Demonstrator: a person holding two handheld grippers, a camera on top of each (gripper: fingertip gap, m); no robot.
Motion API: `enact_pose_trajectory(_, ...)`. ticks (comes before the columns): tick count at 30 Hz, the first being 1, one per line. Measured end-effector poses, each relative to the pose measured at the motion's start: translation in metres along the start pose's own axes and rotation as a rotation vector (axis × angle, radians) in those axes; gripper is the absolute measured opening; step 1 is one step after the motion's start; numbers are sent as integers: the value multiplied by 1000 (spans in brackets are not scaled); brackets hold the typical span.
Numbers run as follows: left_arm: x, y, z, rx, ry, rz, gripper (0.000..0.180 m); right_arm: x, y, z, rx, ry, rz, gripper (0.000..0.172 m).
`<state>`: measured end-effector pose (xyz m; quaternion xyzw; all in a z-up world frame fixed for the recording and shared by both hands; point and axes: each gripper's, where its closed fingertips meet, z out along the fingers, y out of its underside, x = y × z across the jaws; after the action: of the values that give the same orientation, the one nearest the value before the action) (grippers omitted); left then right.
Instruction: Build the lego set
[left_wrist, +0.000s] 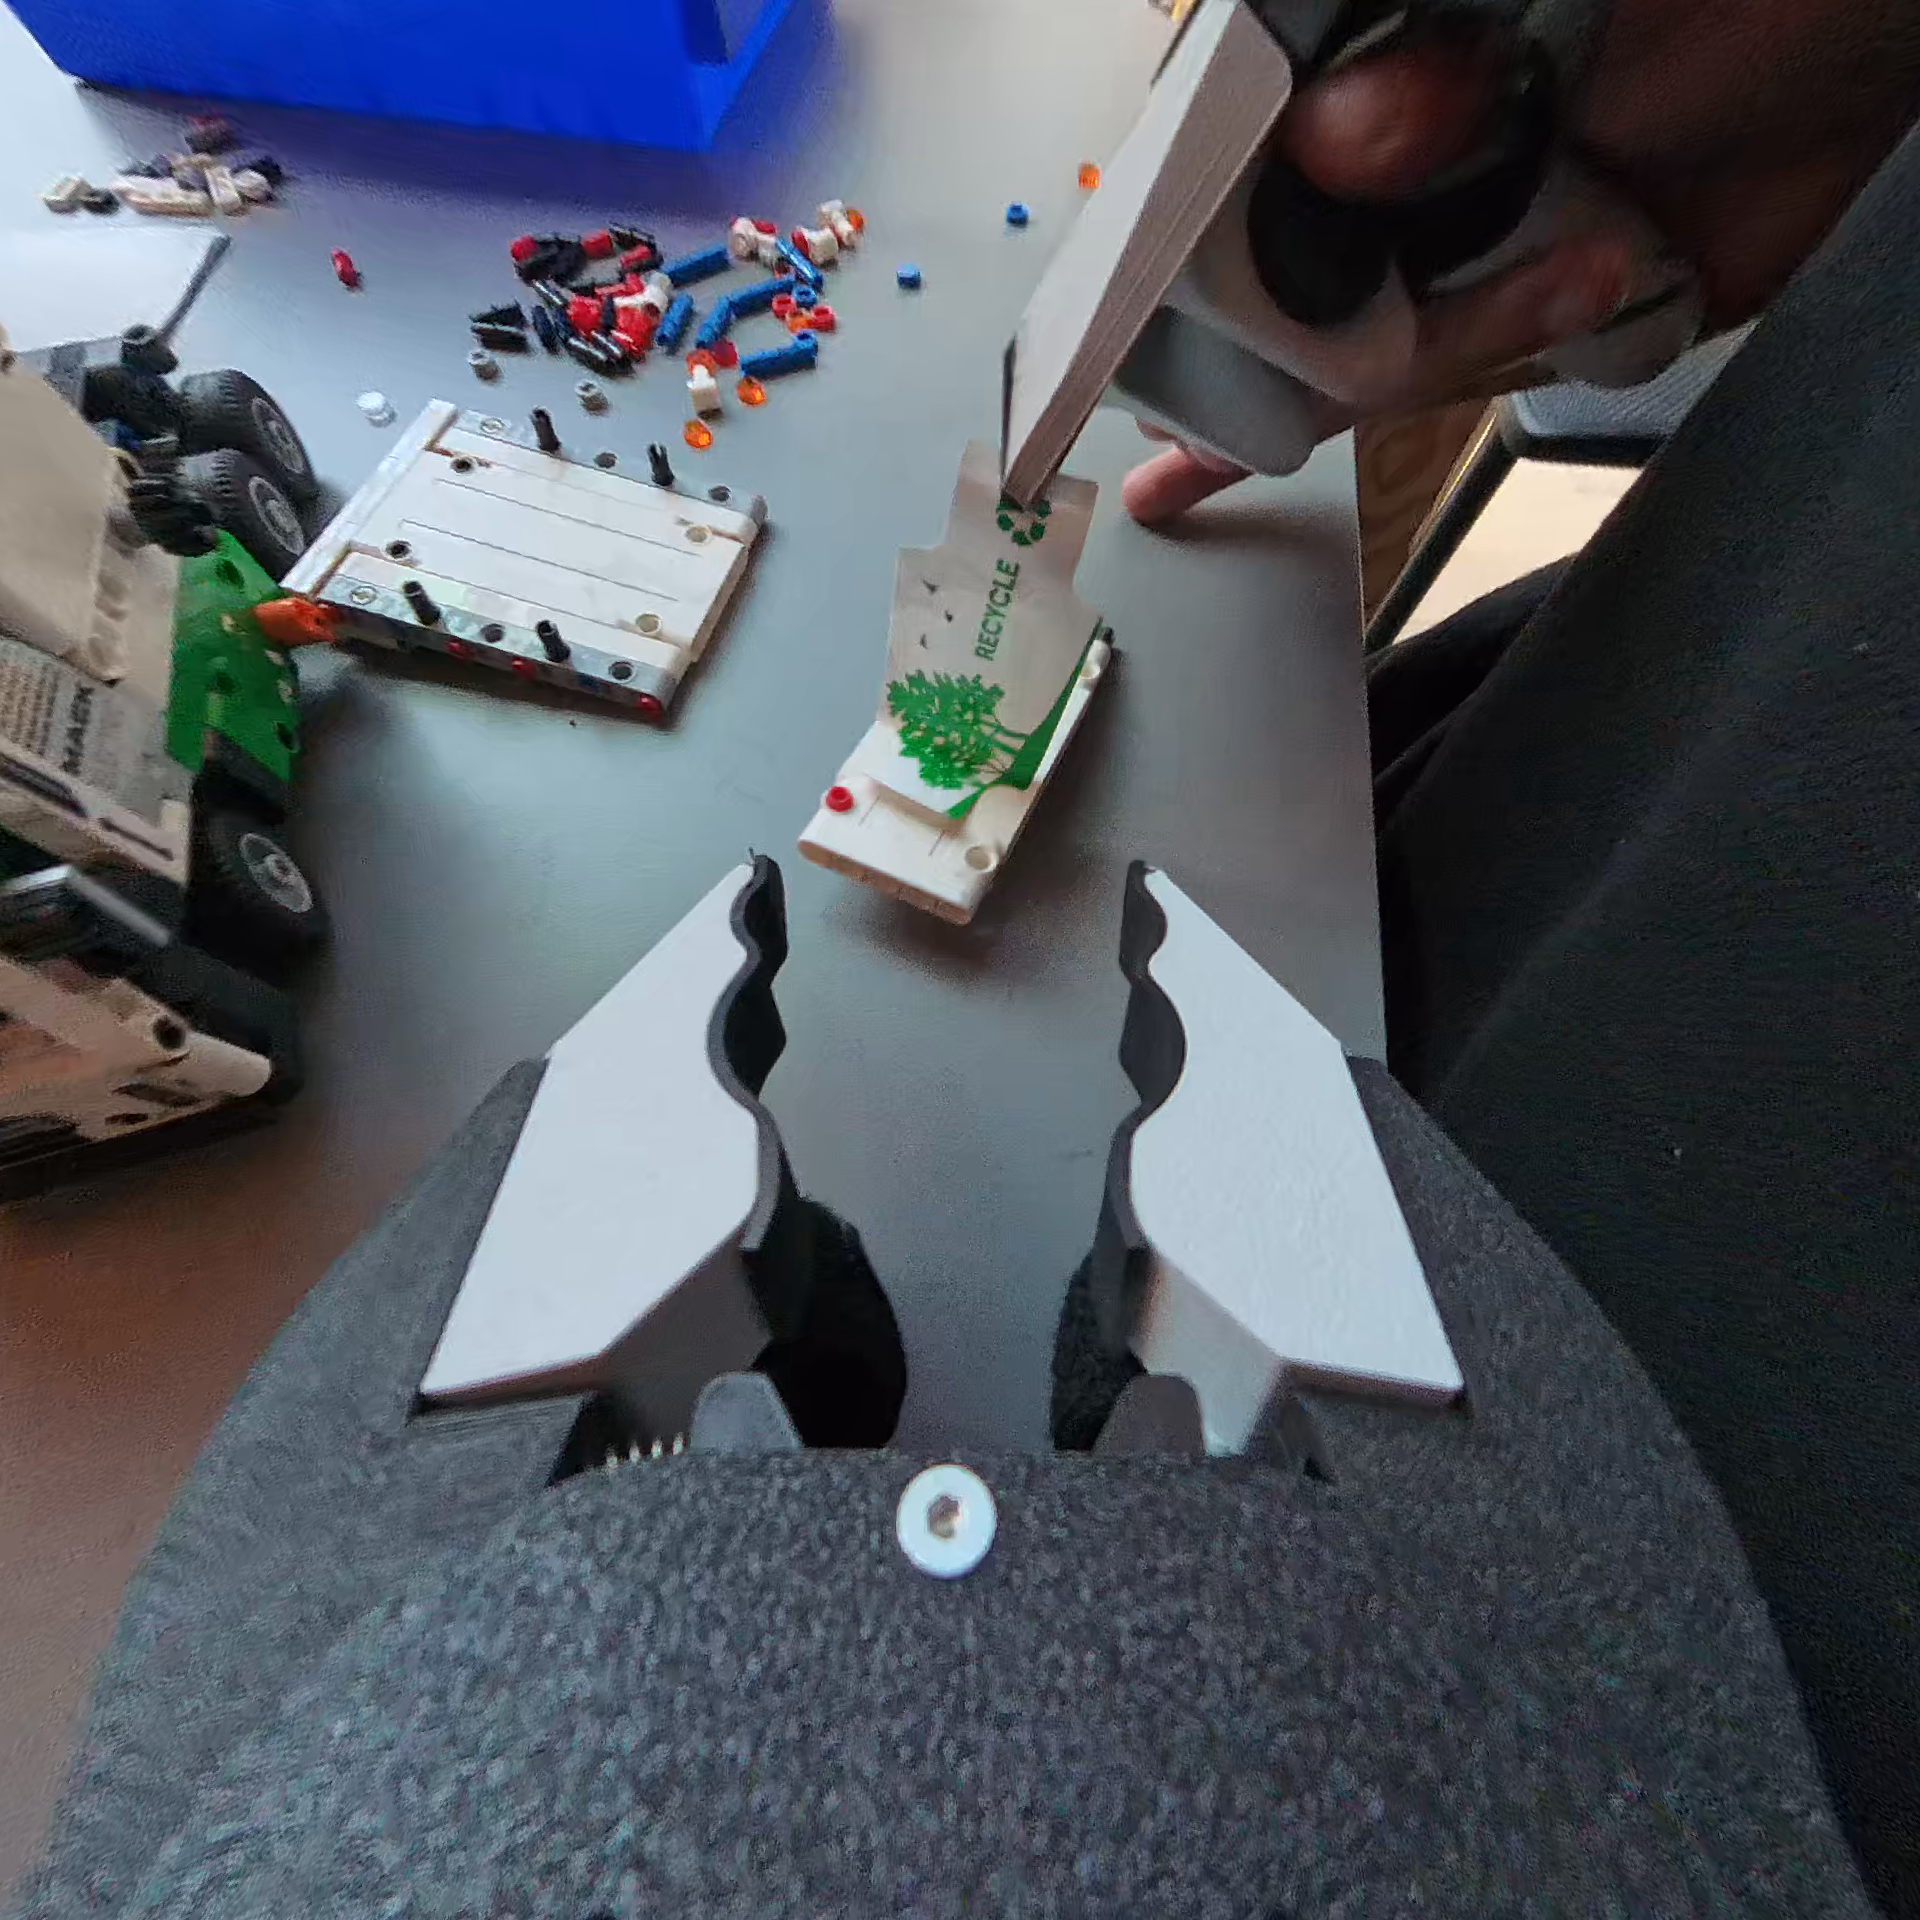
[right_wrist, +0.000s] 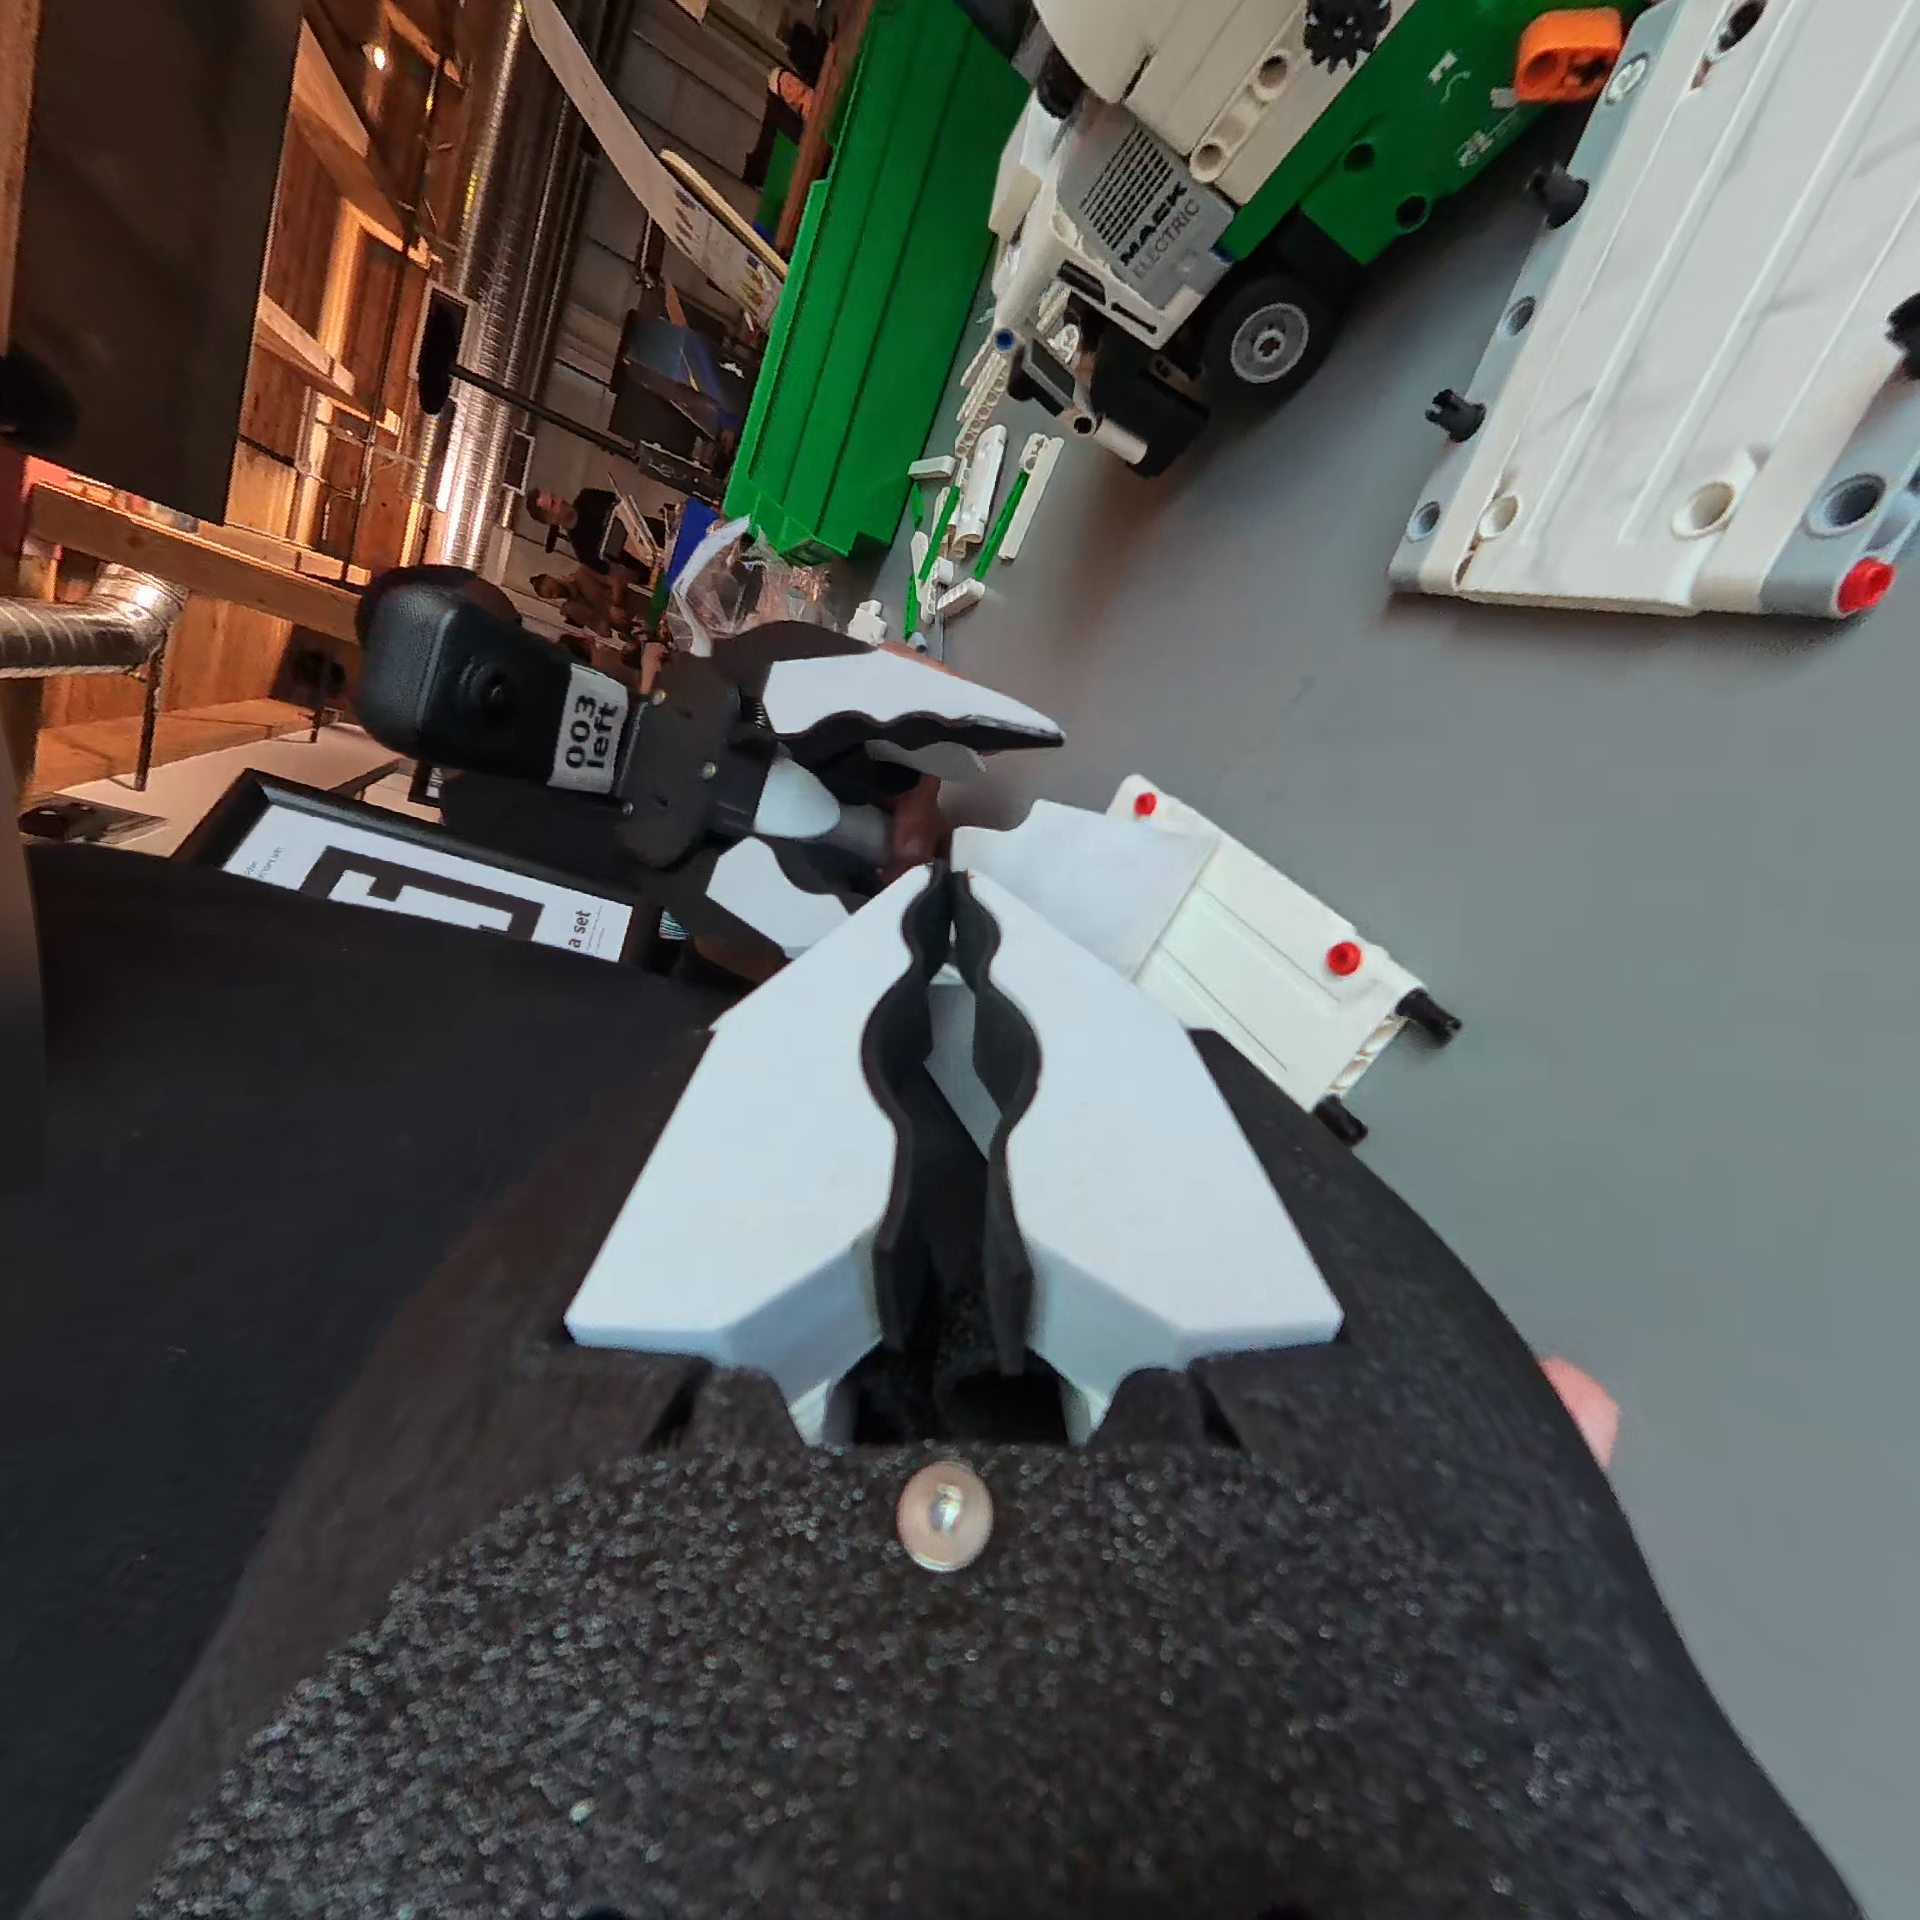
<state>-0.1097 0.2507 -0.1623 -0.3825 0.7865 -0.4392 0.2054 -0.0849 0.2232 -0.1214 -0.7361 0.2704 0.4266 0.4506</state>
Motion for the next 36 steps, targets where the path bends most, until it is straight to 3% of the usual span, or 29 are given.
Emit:
enact_pose_trajectory(7,2,8,31,-140,8,124,70,3,12,-1,-103,51,-50,0)
enact_pose_trajectory(11,13,8,38,-160,84,169,50,3,14,-1,-131,48,-70,0)
enact_pose_trajectory(13,13,8,40,-167,94,149,41,2,15,0,-146,43,-84,0)
enact_pose_trajectory(23,11,9,43,-180,78,77,41,-4,20,3,-160,111,-290,0)
enact_pose_trajectory(28,11,9,43,-179,69,77,41,-9,21,9,-162,110,-279,0)
enact_pose_trajectory(31,11,9,43,-179,68,76,41,-37,8,6,-73,-46,-218,0)
enact_pose_trajectory(33,11,9,43,-178,67,78,41,-21,9,3,-113,81,-301,0)
enact_pose_trajectory(36,11,8,43,-175,62,83,41,-22,4,-8,-82,40,-236,0)
